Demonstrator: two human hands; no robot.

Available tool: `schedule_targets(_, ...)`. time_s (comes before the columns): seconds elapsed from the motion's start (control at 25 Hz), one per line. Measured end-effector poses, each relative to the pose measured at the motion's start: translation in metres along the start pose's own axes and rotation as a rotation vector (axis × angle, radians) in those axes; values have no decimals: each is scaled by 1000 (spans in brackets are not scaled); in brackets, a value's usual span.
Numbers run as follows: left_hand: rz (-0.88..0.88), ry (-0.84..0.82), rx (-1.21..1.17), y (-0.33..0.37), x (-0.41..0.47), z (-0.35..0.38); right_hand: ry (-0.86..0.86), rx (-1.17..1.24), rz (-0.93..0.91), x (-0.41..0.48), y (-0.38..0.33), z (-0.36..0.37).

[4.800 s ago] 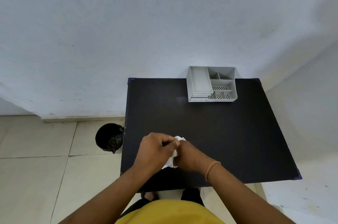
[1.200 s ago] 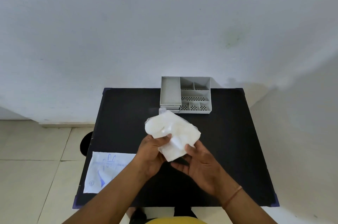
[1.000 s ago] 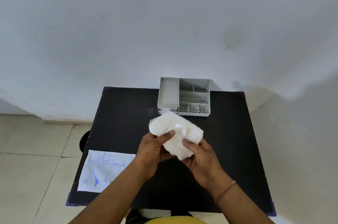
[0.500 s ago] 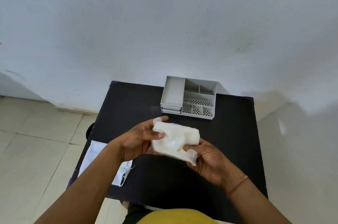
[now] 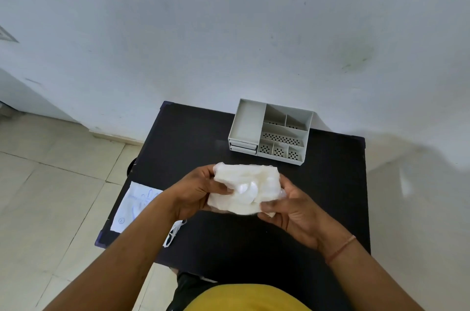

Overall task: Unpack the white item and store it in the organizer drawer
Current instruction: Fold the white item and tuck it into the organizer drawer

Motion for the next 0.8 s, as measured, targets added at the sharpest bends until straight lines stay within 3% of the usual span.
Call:
schedule_targets(0.12,-27,-38,-31,-3,1,10,195,-111,29,4,0,-5)
schedule_targets(0.32,-63,72,-10,-15,7,4,54,-72,32,-6,-3,-4)
schedule_targets(0.52,36,31,-165,-17,-1,-2,-29,220,-9,-18,-9,-22)
schedule_targets(0.64,85,-20,-215,-18,-4,1,-71,141,-31,-19,-8,-13)
schedule_targets(0.8,69,-22,-237,-24,-6,10,7,-74,5,-11,-4,2)
Point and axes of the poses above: each hand's wrist, its own x-axis towards the middle knuckle, its own z-axis out of the palm, y = z × x, the point moved 5 cm from there along x, towards the middle knuckle, and after that the axes turned 15 degrees about -y, right-handed, at the moved point
